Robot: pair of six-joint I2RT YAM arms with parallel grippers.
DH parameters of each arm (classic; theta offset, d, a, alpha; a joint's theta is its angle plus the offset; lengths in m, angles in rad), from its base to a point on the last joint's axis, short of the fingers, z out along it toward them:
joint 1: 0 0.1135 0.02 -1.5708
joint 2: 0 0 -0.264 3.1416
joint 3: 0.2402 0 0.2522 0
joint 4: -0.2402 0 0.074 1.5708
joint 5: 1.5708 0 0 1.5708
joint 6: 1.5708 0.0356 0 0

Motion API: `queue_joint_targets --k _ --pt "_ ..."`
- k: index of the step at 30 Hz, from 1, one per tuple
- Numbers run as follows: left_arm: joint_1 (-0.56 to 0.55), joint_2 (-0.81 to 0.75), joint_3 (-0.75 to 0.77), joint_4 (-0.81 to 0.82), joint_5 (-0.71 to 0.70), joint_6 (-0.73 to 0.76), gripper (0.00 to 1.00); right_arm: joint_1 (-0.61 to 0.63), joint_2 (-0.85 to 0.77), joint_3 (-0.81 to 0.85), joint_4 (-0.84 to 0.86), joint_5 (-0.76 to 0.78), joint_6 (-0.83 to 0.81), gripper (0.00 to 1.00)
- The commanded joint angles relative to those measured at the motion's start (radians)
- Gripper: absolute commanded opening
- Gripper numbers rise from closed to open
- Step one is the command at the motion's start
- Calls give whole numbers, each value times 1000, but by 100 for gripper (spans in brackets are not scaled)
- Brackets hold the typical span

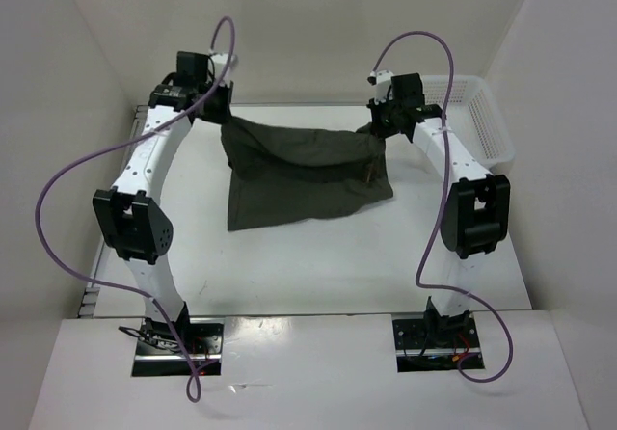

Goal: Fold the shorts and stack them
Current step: Fold the shorts

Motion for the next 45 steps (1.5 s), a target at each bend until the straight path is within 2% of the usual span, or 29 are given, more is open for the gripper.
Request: queue_joint_targets --k 1,8,13,15,16,17,19,20,22,23,25,27,29,33,35,38,39,41,44,45 --pt "-26 -1 -122 -6 -39 4 0 5 -43 -41 21 40 0 0" --pt "-26 -61 -188 58 -122 4 0 5 -62 -52 21 22 -11 0" --pt "-26 -14 -139 138 -166 4 0 5 -62 -31 39 34 12 0" --pt "-26 -4 -70 99 -148 4 0 5 -85 -31 18 20 -9 0" --pt "-26 -4 -47 79 -90 4 0 5 -100 -44 7 8 -24 0" --pt "-38 -29 -67 60 -64 4 0 5 -140 -90 -10 -38 -76 0" --pt "-84 -116 -184 49 -80 4 0 5 -187 -158 -74 -99 -144 0" --pt "-101 -176 -349 49 -97 4 0 5 -230 -229 -102 -151 -205 0" --pt "-128 -228 -513 49 -120 4 0 5 -270 -305 -132 -166 -239 0" --pt "-148 -263 -641 49 -120 4 0 5 -286 -384 -145 -178 -264 0" --pt "-158 -286 -748 69 -120 4 0 5 -329 -507 -131 -178 -317 1" --pt "-179 -299 -859 103 -133 4 0 5 -344 -576 -119 -149 -351 14" --pt "-188 -299 -895 114 -133 4 0 5 -344 -643 -108 -118 -362 33" --pt "-199 -299 -908 123 -133 4 0 5 -353 -617 -108 -109 -362 51" --pt "-210 -290 -898 123 -133 4 0 -20 -353 -579 -172 -147 -351 52" --pt "-210 -290 -898 123 -142 4 0 -94 -353 -480 -325 -326 -351 62" --pt "-210 -290 -898 123 -142 4 0 -106 -353 -450 -359 -404 -351 69" --pt "-219 -290 -898 123 -142 4 0 -116 -353 -440 -402 -445 -351 74" --pt "-219 -290 -898 114 -142 4 0 -116 -353 -497 -366 -445 -302 74" --pt "-219 -290 -898 114 -142 4 0 -116 -344 -508 -355 -427 -289 71"
